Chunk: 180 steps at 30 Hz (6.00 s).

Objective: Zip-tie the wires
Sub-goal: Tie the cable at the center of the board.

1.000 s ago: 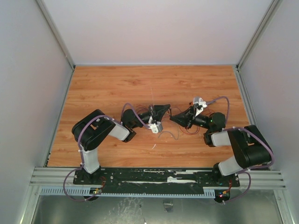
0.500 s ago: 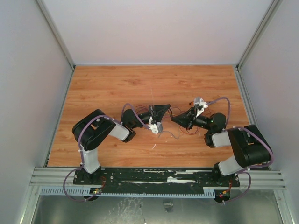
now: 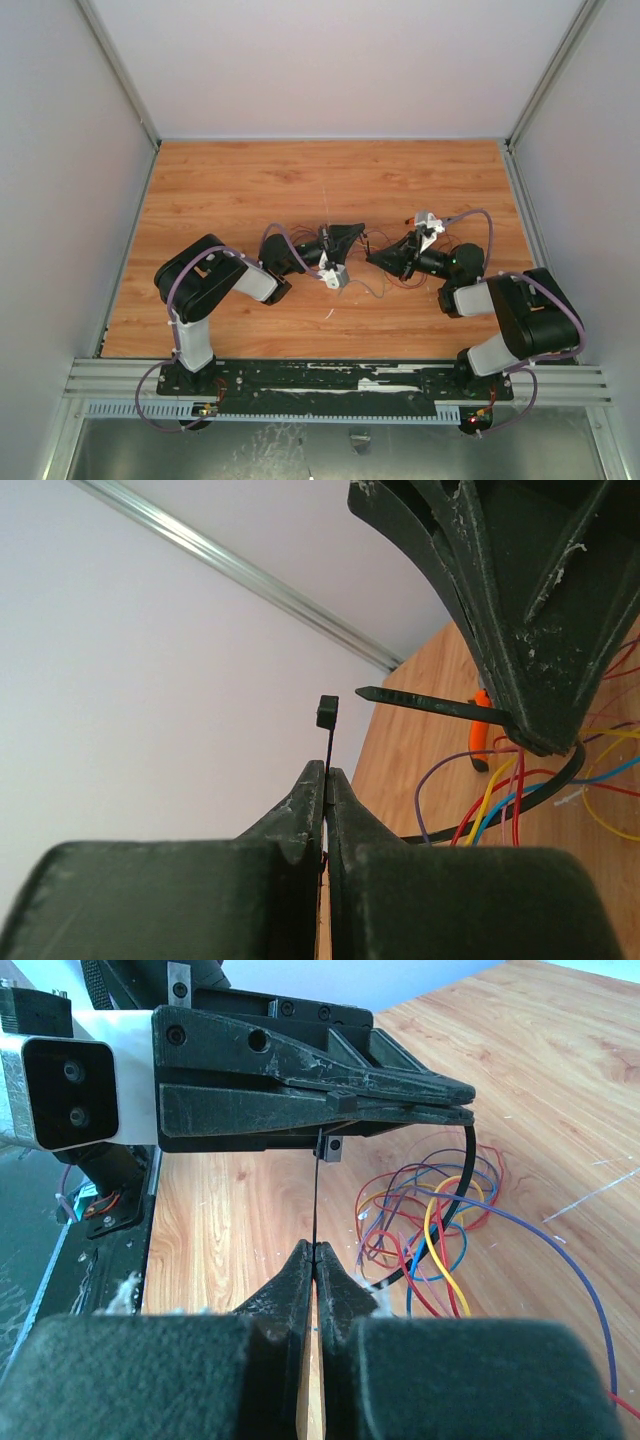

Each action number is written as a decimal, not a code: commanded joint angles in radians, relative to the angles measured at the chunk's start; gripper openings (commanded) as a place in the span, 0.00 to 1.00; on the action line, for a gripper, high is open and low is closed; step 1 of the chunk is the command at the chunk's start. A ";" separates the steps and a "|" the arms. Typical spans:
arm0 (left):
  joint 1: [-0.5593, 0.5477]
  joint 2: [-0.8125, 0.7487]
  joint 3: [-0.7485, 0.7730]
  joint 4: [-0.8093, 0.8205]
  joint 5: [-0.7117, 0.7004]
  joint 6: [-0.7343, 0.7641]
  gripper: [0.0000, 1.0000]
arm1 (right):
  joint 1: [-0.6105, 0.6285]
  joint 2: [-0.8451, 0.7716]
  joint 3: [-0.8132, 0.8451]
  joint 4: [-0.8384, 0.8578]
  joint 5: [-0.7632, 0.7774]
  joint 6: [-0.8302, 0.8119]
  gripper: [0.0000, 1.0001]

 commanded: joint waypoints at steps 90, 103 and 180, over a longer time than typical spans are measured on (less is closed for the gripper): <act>-0.028 -0.020 0.001 0.106 0.016 0.022 0.00 | 0.017 -0.056 0.012 0.049 -0.013 -0.070 0.00; -0.028 -0.017 0.000 0.111 0.018 0.022 0.00 | 0.010 -0.071 -0.002 0.025 -0.013 -0.092 0.00; -0.029 -0.008 -0.016 0.136 0.015 0.028 0.00 | -0.002 -0.023 0.047 0.082 -0.011 -0.025 0.00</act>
